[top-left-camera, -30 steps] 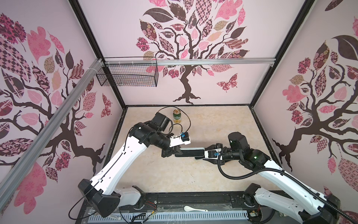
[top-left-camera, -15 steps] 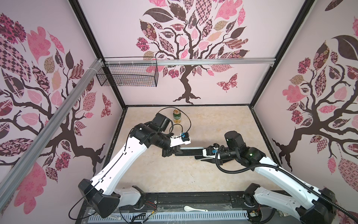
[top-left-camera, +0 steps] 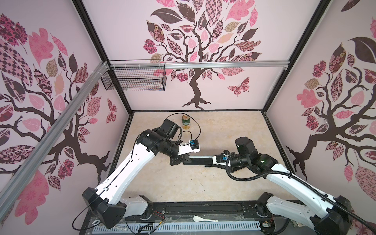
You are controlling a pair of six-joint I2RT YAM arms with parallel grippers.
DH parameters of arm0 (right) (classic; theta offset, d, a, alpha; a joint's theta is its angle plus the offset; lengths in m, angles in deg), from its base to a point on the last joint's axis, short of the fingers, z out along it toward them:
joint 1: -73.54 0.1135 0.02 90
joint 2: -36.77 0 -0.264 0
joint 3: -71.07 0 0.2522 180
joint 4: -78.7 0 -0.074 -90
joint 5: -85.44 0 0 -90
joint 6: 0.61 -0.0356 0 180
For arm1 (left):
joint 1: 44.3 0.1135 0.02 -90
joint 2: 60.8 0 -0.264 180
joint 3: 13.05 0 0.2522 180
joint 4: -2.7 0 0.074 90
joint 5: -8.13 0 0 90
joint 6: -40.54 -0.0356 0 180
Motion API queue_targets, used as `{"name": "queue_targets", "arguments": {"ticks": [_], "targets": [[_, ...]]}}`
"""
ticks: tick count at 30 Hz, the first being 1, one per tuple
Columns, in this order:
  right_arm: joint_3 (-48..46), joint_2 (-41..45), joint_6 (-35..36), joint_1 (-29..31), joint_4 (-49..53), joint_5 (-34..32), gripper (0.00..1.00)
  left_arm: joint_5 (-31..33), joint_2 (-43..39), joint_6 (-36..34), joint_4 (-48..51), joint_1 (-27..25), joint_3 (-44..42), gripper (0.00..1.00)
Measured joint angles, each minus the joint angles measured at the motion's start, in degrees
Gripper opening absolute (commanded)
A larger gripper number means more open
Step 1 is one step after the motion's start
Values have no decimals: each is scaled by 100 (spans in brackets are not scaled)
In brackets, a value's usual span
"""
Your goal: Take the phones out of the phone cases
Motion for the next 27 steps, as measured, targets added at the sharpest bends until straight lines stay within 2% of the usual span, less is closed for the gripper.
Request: {"name": "queue_targets", "arguments": {"ticks": [9,19,27], "targets": [[11,-50,-15,0,52,48,0,-13,22,-131,44,-2,0,0],[11,-48,111,2,289,39,0,-195,520,-391,533,11,389,0],[11,15,315,114,452,-221,0,-363,1040,-632,1056,57,820,0]]}}
